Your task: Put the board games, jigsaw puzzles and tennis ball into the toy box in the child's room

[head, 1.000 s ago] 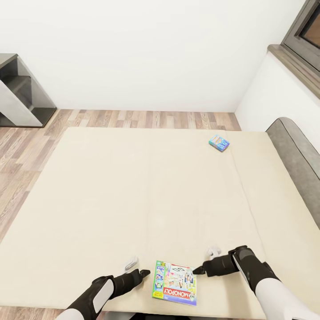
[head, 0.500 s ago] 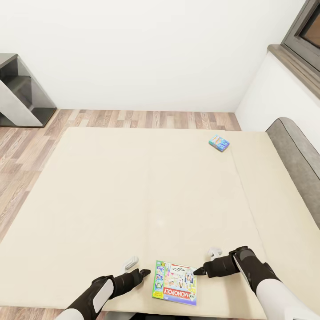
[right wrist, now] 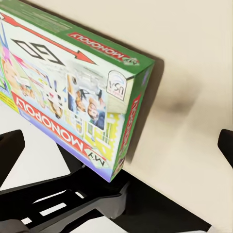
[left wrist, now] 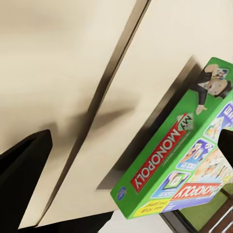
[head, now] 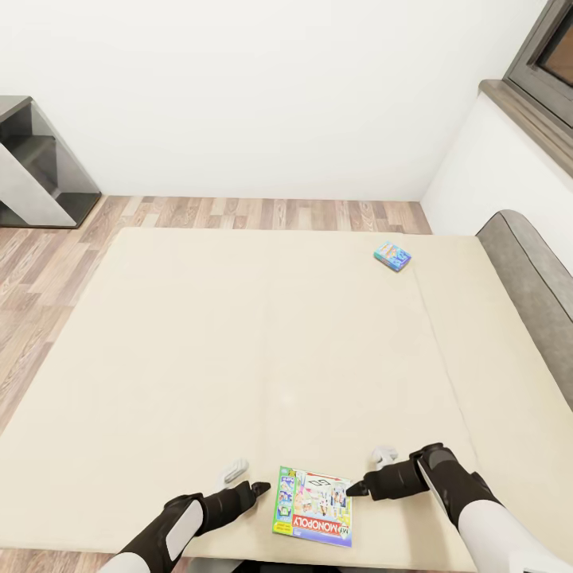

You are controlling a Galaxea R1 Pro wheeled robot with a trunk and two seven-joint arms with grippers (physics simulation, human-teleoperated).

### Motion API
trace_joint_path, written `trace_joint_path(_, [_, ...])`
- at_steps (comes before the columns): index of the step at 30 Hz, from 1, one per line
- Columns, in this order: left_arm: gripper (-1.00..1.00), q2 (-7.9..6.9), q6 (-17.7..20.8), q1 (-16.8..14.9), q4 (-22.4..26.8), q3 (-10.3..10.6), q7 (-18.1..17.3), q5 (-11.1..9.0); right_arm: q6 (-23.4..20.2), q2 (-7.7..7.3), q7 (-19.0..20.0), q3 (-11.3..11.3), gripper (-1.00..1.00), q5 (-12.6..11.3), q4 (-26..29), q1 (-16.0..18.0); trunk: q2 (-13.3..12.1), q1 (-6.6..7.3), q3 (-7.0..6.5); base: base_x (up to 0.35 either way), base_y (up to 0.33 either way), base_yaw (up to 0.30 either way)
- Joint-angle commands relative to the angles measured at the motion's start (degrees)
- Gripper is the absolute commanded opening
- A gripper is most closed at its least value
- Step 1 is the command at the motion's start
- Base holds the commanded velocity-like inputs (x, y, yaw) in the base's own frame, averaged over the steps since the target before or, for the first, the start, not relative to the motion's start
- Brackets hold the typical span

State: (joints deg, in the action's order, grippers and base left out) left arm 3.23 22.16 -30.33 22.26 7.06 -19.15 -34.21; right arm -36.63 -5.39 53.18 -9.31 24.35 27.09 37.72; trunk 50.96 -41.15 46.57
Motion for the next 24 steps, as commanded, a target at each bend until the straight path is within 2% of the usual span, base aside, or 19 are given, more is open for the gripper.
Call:
trace_joint_path(1, [1.0, -0.03, 0.3, 0.0, -0.1, 0.3, 0.1, -0.1, -0.3, 0.07, 0.4, -0.5, 1.0, 0.5, 0.0, 0.0, 0.0, -0.01, 0.04, 0.0, 0.0, 0.0])
trace_joint_path(24, [1.0, 0.02, 0.4, 0.0, -0.5, 0.3, 0.0, -0.1, -0.1, 0.47, 0.0, -0.8, 1.0, -0.3, -0.4, 0.0, 0.0, -0.01, 0.2, 0.0, 0.0, 0.0])
